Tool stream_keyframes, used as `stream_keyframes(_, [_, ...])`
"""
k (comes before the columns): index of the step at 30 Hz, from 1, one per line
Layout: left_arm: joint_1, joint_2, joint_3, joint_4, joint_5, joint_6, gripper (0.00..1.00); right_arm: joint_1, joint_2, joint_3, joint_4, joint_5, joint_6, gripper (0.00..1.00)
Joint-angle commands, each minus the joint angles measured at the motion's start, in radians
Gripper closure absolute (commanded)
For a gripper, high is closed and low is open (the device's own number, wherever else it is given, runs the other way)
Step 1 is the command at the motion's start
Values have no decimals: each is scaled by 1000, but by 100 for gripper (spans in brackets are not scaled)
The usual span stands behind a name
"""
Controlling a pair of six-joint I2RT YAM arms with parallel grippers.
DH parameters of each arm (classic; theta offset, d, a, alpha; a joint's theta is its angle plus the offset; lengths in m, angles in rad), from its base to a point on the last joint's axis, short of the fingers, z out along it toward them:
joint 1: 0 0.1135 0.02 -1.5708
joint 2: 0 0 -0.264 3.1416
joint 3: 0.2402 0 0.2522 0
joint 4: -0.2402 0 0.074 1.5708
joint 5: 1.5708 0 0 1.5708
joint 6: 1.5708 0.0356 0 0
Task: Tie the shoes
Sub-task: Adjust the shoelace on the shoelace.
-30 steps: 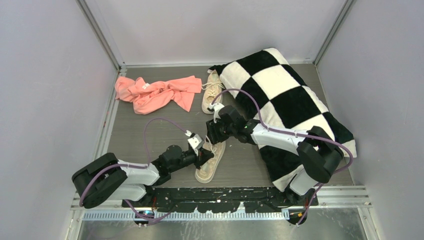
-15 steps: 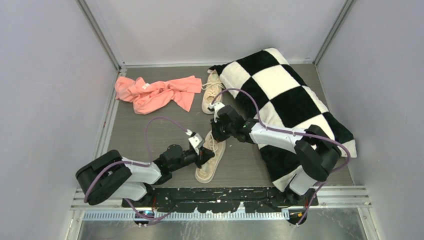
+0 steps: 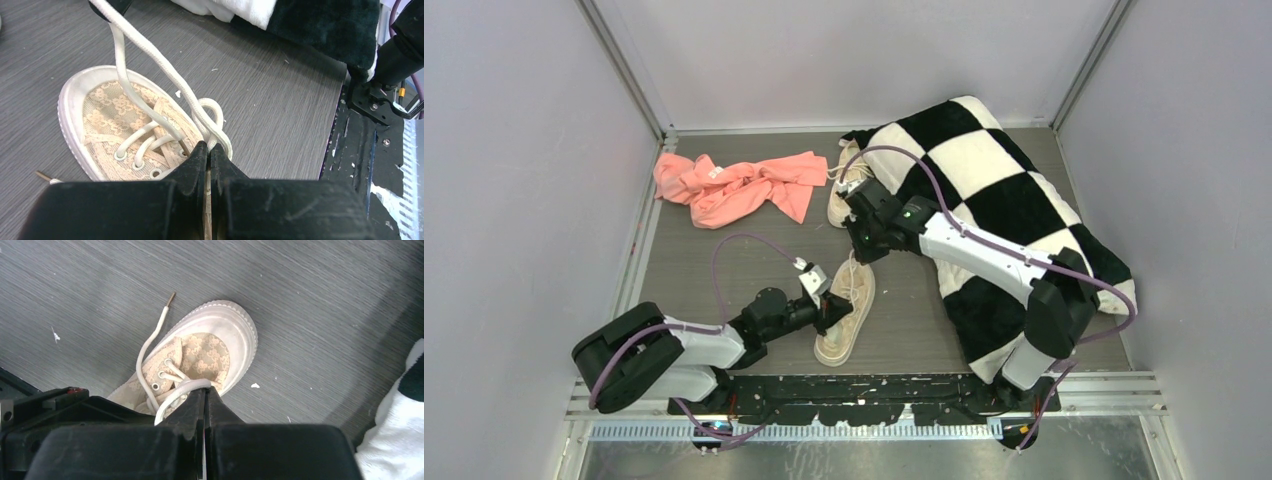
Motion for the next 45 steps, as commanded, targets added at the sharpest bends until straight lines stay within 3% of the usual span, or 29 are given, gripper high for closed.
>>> stream_keyframes(1, [6, -43, 5, 47, 19, -7, 100, 22, 85, 171, -293, 58, -13, 99])
stream_keyframes(6, [7, -80, -12, 19, 11, 4, 100, 34, 141, 336, -514, 88, -25, 99])
stream_keyframes(22, [9, -84, -35, 22, 33, 23, 100, 124, 219, 504, -764, 156, -19, 99])
stream_keyframes(33, [9, -98, -39, 10, 34, 30, 100, 124, 308, 453, -637, 63, -63, 99])
stream_keyframes(34, [9, -110, -39, -2, 33, 34, 100, 121, 307, 441, -611, 72, -54, 94])
stream_keyframes(36, [10, -130, -37, -31, 30, 42, 100, 119, 288, 407, -556, 81, -39, 57])
stream_keyframes(38, [10, -149, -38, -51, 22, 48, 100, 116, 245, 360, -492, 85, -18, 41])
stream_keyframes(42, [12, -193, -41, -93, 3, 61, 100, 72, 133, 254, -395, 71, 36, 38])
stream_keyframes(45, [13, -216, -45, -117, -9, 70, 100, 13, 31, 149, -308, 31, 99, 42])
